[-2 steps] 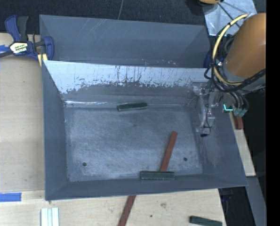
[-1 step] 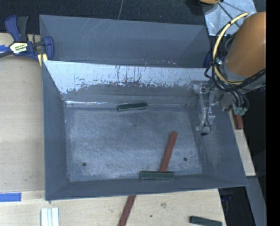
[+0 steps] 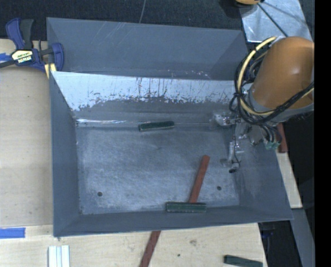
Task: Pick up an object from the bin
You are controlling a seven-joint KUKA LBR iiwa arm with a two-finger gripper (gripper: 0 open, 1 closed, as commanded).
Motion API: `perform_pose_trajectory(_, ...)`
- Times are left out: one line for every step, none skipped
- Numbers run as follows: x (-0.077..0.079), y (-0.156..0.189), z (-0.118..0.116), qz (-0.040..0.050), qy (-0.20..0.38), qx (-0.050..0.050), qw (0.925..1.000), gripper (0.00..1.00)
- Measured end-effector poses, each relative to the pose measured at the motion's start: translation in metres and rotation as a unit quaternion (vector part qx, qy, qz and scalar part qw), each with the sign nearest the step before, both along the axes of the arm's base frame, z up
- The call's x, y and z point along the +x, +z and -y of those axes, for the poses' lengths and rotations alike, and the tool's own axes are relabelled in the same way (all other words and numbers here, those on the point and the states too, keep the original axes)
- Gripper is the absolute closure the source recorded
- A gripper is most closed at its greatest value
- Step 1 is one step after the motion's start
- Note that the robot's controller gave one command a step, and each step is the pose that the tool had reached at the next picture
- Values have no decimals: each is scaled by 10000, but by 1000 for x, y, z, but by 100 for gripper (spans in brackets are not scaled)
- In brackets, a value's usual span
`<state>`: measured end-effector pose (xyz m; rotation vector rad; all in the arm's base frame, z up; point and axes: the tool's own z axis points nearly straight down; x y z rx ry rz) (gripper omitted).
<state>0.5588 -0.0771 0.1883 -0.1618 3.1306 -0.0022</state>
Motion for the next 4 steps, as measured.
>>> perform_pose_trajectory(-14,-22,-16,-25,1706,-2,9853,0)
perform_pose_trajectory(-36,-57,-24,-22,2948,-5,9556,0)
perform_pose_trajectory(-36,-99,-43,-22,4006,-13,9162,0)
perform_pose_trajectory(-31,-118,-32,-19,4850,-12,8745,100)
